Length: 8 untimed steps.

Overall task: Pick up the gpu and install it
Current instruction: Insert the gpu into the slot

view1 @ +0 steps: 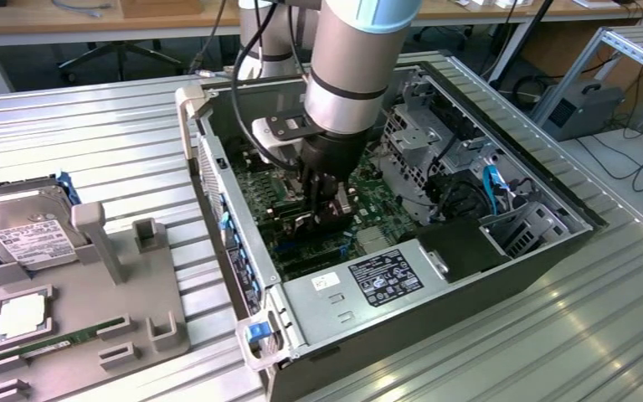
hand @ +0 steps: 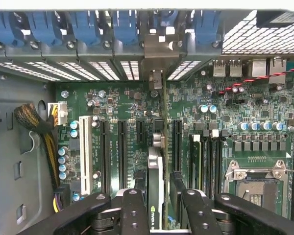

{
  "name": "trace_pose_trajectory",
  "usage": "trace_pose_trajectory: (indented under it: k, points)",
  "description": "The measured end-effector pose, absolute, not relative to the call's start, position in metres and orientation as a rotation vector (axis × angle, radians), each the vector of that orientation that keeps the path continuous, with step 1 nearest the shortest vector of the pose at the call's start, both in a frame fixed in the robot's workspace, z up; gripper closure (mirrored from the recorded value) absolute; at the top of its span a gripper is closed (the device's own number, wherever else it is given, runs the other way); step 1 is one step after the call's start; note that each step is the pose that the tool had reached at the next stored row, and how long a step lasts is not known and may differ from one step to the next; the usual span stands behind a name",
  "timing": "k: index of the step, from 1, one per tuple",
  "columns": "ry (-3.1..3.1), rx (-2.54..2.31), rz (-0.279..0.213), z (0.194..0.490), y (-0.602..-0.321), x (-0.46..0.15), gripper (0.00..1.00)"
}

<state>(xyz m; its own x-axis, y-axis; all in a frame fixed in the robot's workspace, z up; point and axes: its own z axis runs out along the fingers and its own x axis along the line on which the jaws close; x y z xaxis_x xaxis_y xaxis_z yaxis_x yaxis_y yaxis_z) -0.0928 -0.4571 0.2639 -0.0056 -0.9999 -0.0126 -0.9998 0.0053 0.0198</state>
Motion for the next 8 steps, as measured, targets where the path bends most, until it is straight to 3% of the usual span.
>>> trace_pose_trajectory:
  k: [8]
  points:
    - [-2.222,2.211,-0.039,0.2639,-0.457,-0.0914,0.66]
